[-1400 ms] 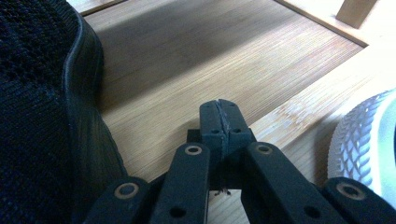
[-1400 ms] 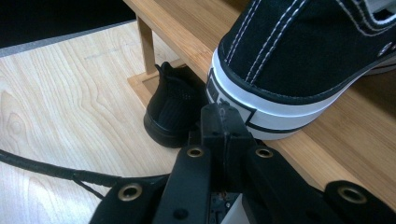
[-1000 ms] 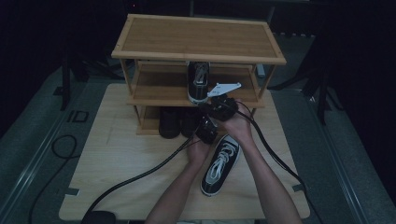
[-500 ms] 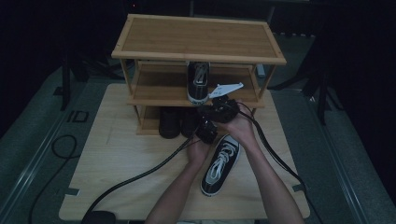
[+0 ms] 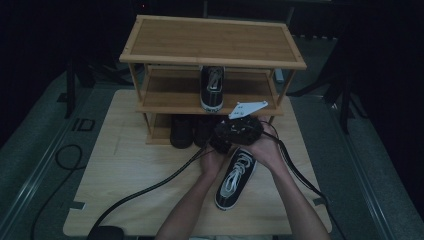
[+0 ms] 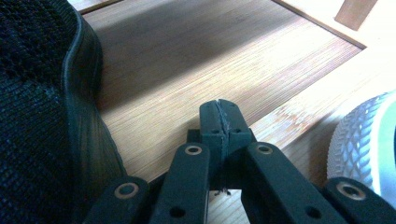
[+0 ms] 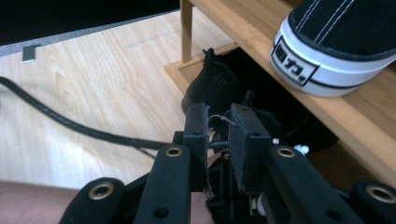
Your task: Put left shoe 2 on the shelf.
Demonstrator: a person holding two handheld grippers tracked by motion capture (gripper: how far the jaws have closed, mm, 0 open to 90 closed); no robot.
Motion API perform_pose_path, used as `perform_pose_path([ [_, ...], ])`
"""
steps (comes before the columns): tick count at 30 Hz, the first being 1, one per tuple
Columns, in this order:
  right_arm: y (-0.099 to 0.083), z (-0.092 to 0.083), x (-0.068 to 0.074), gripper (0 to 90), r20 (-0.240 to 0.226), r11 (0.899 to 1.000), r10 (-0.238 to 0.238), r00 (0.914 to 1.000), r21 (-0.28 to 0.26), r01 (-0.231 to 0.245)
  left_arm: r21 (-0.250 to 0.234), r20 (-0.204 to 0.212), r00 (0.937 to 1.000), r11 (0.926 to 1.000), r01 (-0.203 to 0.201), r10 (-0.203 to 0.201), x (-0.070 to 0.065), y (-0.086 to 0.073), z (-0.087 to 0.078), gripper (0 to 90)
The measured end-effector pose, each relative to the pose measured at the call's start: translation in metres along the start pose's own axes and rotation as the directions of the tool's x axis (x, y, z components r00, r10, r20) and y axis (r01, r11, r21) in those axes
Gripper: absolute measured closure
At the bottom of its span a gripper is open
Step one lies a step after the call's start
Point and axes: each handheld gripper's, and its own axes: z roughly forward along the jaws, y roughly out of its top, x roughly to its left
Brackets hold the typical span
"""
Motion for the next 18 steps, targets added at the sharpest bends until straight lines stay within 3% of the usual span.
perform_pose_path([
  [18,-0.057,-0.023,0.016,75.7,0.042,0.996,0.05,0.9979,0.066,-0.052,0.001,0.004,1.0,1.0,0.0,0.0,0.001,0.0,0.0,90.0],
])
